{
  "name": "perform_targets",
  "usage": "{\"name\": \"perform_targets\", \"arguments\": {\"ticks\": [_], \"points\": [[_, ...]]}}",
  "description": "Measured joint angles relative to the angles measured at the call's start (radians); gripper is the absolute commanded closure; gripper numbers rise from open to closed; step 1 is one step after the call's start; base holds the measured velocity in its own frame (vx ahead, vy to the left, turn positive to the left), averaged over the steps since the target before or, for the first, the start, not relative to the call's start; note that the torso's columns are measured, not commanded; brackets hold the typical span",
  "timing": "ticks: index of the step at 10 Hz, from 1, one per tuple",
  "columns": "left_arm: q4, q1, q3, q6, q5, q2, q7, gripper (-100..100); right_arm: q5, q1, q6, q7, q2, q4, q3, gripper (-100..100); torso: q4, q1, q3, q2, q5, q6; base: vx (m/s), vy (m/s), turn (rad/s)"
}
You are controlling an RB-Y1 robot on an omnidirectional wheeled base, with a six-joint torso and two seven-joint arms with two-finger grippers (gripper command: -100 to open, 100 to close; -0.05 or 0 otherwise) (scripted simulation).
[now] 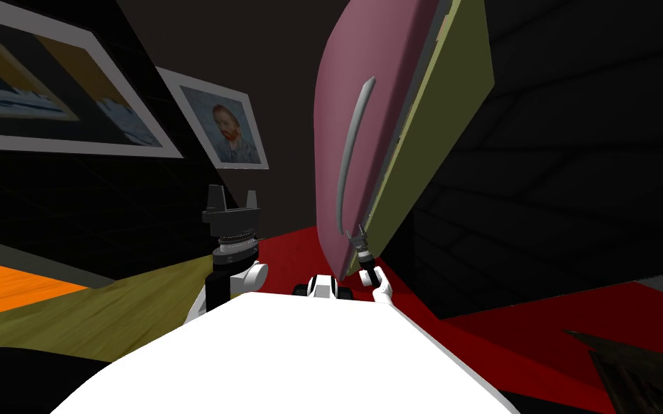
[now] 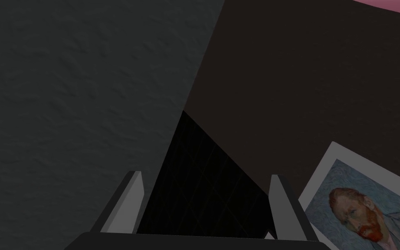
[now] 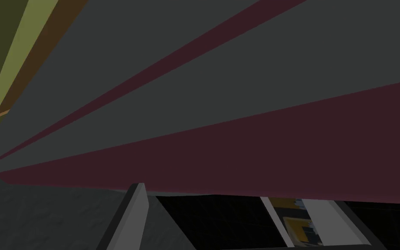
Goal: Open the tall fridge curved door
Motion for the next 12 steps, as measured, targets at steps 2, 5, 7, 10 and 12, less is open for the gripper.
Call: {"name": "perform_targets", "arguments": {"ticks": [2,5,7,10,12], "points": [[0.0,0.0,0.0,0.0,0.0,0.0,0.0,0,0.013,0.006,-0.002,0.031,0.03,0.001,0.002,-100,0.0,0.001,-0.002,-0.003,0.0,-0.002,0.013,0.008,-0.014],[0.0,0.0,0.0,0.0,0.0,0.0,0.0,0,0.012,-0.004,-0.015,0.037,0.035,-0.002,-0.002,-100,0.008,0.0,0.004,0.007,0.001,0.001,-0.041,0.004,-0.065],[0.0,0.0,0.0,0.0,0.0,0.0,0.0,0,0.012,-0.017,0.004,0.026,0.031,-0.009,-0.007,-100,0.012,0.004,0.006,0.011,0.003,-0.002,-0.004,0.01,-0.017],[0.0,0.0,0.0,0.0,0.0,0.0,0.0,0,0.01,-0.03,0.026,0.011,0.023,-0.012,-0.014,100,0.014,0.006,0.007,0.014,0.005,0.0,-0.007,-0.008,0.001],[0.0,0.0,0.0,0.0,0.0,0.0,0.0,0,0.009,-0.015,-0.005,0.028,0.033,-0.01,-0.01,100,0.012,0.0,0.008,0.016,0.003,0.003,-0.022,0.082,-0.113]]}}
